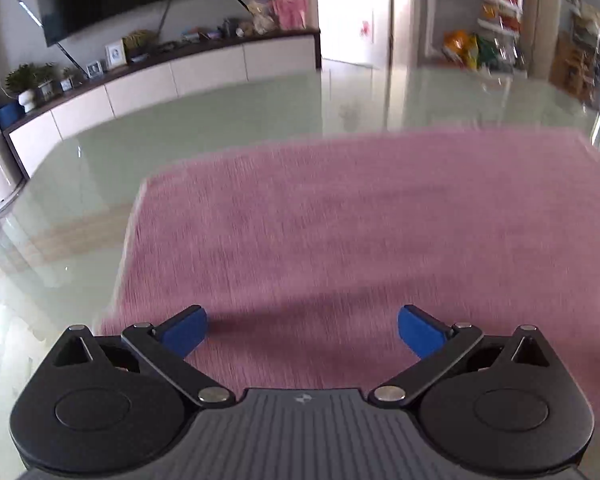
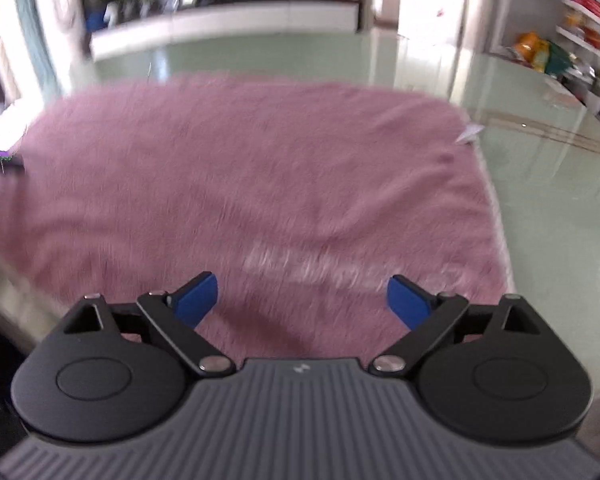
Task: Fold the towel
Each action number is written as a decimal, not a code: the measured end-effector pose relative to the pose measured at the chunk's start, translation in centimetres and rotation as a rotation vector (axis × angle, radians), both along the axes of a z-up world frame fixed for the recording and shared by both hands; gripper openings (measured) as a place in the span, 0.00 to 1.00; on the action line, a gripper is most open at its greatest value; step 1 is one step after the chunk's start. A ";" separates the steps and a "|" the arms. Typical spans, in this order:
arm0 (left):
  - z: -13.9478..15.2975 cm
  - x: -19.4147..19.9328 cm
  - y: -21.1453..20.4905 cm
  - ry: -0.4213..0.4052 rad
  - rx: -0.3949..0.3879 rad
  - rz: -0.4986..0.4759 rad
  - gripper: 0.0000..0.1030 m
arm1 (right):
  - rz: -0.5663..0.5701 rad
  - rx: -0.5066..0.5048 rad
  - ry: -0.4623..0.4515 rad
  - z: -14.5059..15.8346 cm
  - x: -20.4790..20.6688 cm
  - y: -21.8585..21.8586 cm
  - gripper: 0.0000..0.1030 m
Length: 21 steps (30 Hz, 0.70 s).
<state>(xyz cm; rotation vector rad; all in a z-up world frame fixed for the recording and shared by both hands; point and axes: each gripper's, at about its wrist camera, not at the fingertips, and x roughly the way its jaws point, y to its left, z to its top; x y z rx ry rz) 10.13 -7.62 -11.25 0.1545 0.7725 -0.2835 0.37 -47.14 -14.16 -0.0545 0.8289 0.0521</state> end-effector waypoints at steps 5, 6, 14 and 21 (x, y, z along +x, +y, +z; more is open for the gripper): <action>-0.4 -3.5 1.8 -0.035 -0.024 0.044 1.00 | 0.023 0.023 0.028 -0.1 -1.4 -3.1 1.00; -0.5 -4.0 1.9 -0.039 -0.025 0.046 1.00 | 0.030 0.025 0.027 -0.1 -1.7 -3.7 1.00; -0.2 -6.6 3.0 -0.047 -0.029 0.062 1.00 | 0.031 0.019 0.050 -0.3 -1.0 -5.0 1.00; 2.2 -6.6 2.7 -0.040 0.062 0.057 0.99 | -0.023 0.015 -0.042 1.8 1.1 -5.6 0.98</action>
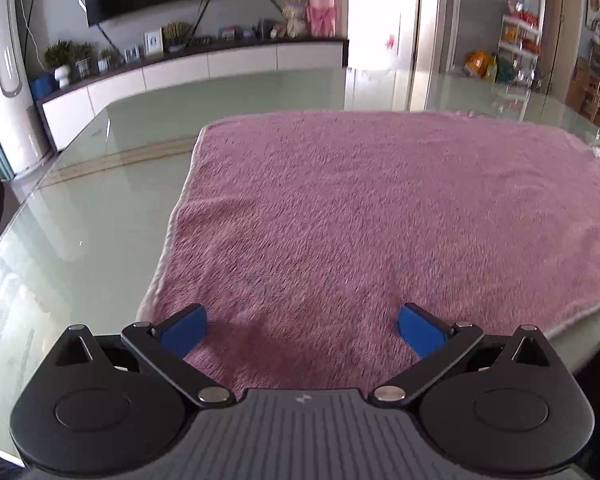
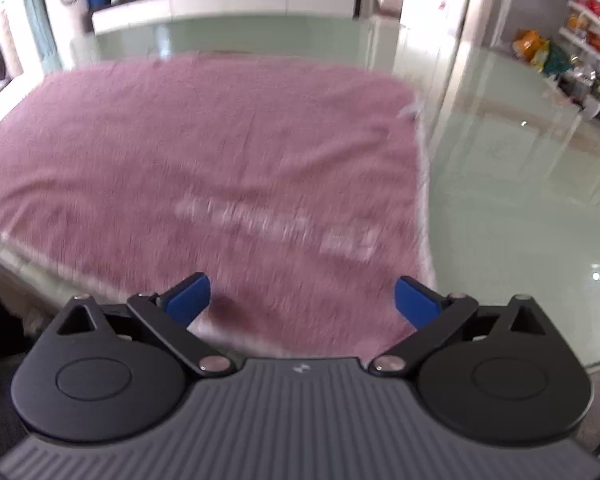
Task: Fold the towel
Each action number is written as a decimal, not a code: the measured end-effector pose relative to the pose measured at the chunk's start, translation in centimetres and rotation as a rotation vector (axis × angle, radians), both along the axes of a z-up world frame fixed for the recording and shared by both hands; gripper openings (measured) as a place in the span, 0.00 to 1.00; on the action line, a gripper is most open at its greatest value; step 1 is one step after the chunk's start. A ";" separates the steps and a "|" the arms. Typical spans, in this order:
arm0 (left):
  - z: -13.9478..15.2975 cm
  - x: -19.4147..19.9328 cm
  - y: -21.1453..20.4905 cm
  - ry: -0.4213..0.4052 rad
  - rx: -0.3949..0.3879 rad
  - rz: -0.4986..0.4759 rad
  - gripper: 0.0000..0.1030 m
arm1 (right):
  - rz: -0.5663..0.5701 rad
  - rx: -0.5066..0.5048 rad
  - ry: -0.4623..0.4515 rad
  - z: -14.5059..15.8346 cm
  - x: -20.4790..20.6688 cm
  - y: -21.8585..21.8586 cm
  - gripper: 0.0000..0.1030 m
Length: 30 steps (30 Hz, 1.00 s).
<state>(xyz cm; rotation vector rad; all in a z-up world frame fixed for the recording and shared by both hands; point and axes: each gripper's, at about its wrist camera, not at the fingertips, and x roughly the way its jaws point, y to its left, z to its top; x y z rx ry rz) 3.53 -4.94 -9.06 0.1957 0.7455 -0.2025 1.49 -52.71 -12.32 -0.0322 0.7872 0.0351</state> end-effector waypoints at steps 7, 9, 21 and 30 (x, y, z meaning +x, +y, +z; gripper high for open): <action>4.1 9.2 -3.2 -0.114 0.011 -0.004 1.00 | -0.060 0.028 -0.118 1.3 12.3 -1.7 0.99; 4.0 12.3 -4.0 -0.107 0.000 0.021 1.00 | -0.081 0.042 -0.106 0.5 16.8 -2.3 0.99; -1.3 21.5 -3.4 0.055 -0.081 0.129 1.00 | -0.080 0.014 0.023 -2.8 22.6 -2.7 1.00; -1.7 21.5 -3.5 0.036 -0.077 0.132 1.00 | -0.059 0.012 0.013 -2.6 25.9 -3.3 1.00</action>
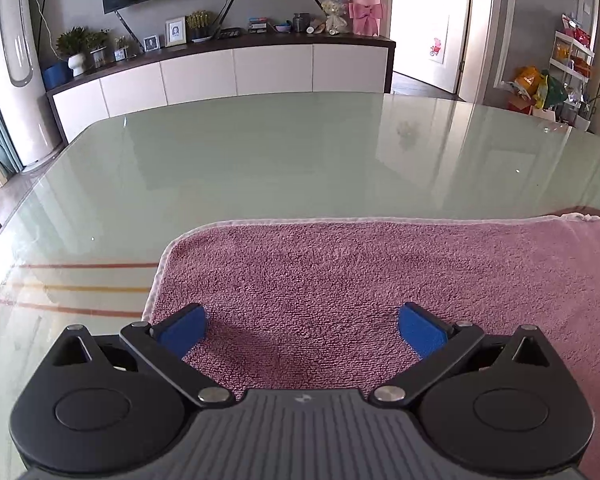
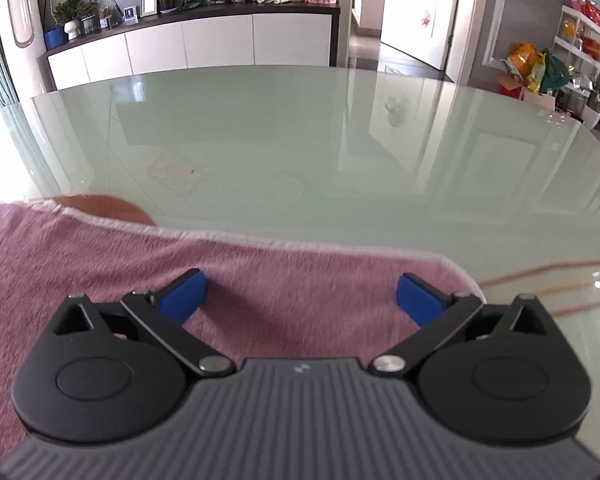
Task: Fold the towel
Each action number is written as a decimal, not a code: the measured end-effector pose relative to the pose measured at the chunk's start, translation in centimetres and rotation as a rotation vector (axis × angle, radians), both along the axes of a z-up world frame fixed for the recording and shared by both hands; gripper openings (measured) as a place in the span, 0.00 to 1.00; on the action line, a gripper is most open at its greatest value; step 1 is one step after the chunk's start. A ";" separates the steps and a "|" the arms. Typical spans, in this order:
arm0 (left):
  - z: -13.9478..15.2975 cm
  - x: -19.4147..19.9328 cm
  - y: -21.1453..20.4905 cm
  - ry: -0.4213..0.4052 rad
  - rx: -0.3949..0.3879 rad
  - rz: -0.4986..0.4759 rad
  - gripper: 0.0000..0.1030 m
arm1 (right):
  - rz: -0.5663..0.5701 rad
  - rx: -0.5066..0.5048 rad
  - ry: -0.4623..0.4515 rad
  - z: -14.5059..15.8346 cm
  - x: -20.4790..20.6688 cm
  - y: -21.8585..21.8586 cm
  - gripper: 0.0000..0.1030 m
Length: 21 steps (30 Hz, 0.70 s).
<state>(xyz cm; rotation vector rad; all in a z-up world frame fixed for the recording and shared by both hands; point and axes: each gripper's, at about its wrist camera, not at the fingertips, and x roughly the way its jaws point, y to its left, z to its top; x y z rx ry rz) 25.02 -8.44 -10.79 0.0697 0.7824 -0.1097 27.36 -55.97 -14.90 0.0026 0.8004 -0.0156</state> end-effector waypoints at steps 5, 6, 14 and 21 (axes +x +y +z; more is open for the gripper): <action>-0.6 -0.8 0.6 -0.030 0.000 0.035 1.00 | -0.003 0.000 -0.021 -0.3 1.7 0.3 1.00; -0.7 -1.1 0.7 -0.038 0.001 0.044 1.00 | 0.004 0.000 -0.022 -0.4 2.1 0.3 1.00; -0.7 -1.2 2.0 -0.041 0.005 0.095 1.00 | 0.042 0.008 -0.039 -0.7 3.9 0.5 1.00; -0.4 0.9 3.6 -0.048 0.031 0.132 1.00 | -0.080 0.075 -0.151 0.9 2.4 0.2 0.98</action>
